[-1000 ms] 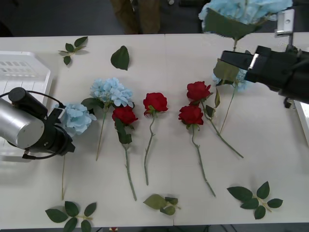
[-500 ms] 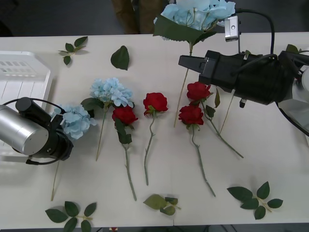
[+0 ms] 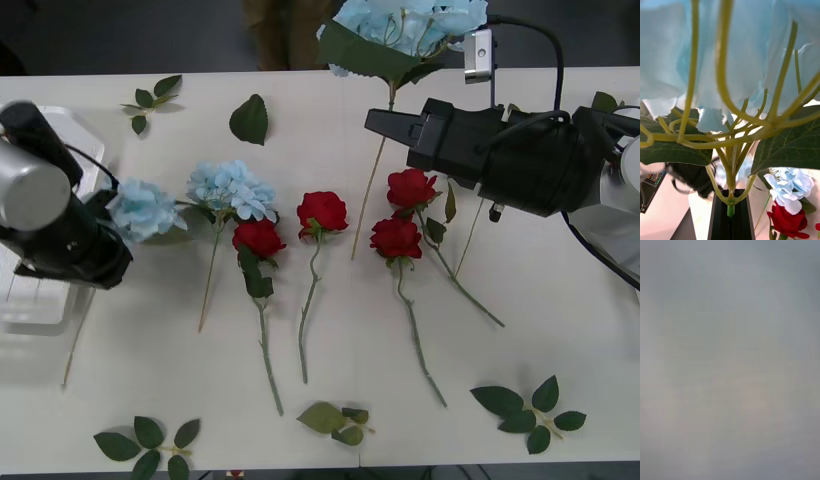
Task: Place the red flowers into the right box and the blue flowers into the left box. If a person shows an open palm, hand one flower to the person first, then continue sorting.
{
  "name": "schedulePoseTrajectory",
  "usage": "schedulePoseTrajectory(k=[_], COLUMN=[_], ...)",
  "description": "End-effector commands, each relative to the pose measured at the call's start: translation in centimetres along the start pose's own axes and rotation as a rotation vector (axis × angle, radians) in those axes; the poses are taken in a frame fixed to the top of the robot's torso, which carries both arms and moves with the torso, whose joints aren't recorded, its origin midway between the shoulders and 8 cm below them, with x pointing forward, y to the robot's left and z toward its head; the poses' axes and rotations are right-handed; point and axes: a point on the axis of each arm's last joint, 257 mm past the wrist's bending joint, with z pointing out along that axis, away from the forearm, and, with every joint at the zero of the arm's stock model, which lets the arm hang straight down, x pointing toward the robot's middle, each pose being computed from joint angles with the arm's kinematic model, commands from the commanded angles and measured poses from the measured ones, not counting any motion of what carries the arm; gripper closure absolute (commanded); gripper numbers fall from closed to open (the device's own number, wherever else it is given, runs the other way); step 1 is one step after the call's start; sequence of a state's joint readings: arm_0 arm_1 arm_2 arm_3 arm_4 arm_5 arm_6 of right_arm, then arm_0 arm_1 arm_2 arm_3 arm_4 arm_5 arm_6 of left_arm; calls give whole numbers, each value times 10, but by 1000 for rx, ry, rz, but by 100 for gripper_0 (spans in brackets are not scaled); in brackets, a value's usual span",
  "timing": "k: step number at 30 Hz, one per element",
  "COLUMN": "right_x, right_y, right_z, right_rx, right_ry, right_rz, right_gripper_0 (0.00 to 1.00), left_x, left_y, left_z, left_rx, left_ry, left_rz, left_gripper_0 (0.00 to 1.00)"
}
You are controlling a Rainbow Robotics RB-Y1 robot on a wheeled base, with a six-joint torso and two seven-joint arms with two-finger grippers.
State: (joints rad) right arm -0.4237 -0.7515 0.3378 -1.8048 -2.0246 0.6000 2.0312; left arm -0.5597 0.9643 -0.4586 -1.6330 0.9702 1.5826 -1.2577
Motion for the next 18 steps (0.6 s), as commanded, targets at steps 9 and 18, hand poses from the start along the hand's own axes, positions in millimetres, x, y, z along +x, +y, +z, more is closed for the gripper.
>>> schedulePoseTrajectory(k=[9, 18], right_x=[8, 13], right_y=[46, 57], right_z=[2, -4], right_rx=[-142, -182], right_ry=[102, 139], right_rz=[32, 34], right_gripper_0=[100, 100], left_x=[-69, -53], left_y=[130, 227], left_z=[-123, -117], left_rx=[-122, -199], left_ry=[-226, -290], left_rz=[-25, -112], left_gripper_0=[100, 100])
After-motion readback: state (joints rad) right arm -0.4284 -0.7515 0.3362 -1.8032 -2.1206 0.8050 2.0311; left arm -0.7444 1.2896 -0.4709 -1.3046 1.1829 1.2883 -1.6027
